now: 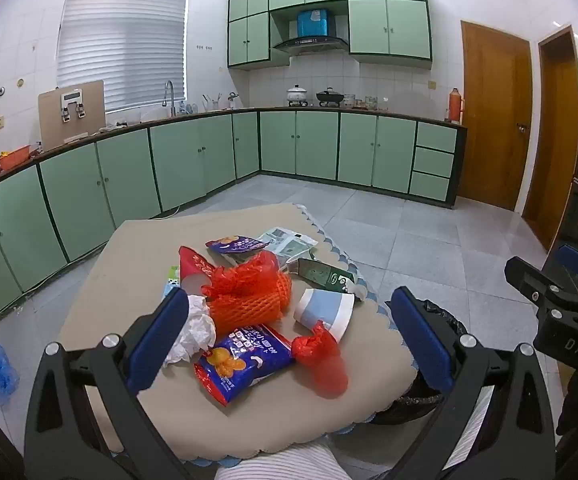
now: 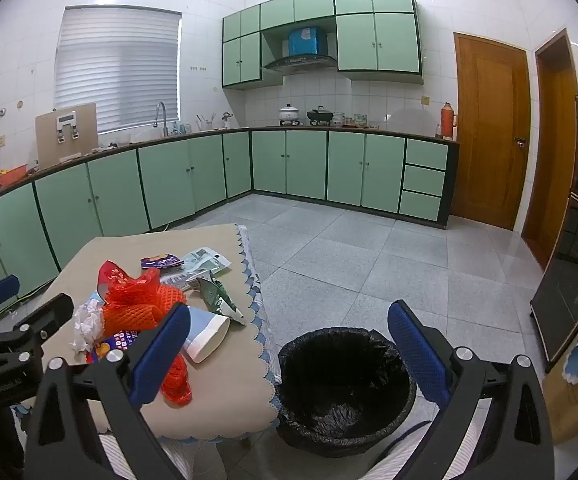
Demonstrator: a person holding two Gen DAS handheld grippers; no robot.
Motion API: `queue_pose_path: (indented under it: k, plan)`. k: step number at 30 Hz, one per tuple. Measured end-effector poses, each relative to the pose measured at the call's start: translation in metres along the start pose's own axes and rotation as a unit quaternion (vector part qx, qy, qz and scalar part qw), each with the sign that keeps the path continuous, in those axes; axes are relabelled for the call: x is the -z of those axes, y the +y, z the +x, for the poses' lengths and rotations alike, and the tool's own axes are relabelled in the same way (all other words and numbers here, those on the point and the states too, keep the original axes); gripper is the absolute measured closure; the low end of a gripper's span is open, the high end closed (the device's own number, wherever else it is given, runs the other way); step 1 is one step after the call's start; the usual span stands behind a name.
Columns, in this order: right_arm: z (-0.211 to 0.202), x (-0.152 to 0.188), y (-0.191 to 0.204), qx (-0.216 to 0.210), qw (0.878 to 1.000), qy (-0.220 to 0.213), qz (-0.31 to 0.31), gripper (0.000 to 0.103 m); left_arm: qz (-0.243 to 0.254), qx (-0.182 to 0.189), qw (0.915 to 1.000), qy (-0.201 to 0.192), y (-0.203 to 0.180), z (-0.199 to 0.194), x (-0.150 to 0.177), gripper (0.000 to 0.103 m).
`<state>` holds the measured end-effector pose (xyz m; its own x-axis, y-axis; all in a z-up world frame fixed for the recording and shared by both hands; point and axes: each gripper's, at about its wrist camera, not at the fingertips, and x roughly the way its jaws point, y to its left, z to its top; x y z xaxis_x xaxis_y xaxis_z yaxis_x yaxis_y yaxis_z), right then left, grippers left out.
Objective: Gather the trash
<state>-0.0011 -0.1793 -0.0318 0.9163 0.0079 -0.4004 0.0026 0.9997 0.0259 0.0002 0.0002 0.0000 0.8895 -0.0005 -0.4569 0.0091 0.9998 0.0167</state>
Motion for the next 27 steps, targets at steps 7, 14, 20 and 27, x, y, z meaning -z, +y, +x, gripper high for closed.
queue_pose_path:
  k: [7, 14, 20, 27]
  plan:
    - [0.0005, -0.0002, -0.0002, 0.000, 1.000, 0.004, 0.001, 0.006, 0.001, 0.000, 1.0000, 0.000, 0.0013, 0.0014, -0.0012, 0.005]
    - [0.0010, -0.0002, -0.0014, 0.000, 1.000, 0.005, 0.001, 0.006, 0.001, -0.001, 1.0000, -0.004, 0.0000, -0.0003, 0.0001, 0.005]
    - [0.0011, -0.0004, -0.0021, 0.000, 1.000, 0.005, 0.001, 0.006, 0.002, -0.002, 1.0000, -0.005, 0.0001, 0.0000, -0.0023, 0.005]
    - [0.0010, -0.0010, -0.0028, 0.000, 1.000, 0.005, 0.002, 0.006, 0.001, -0.001, 1.0000, -0.005, 0.0025, 0.0043, -0.0061, 0.005]
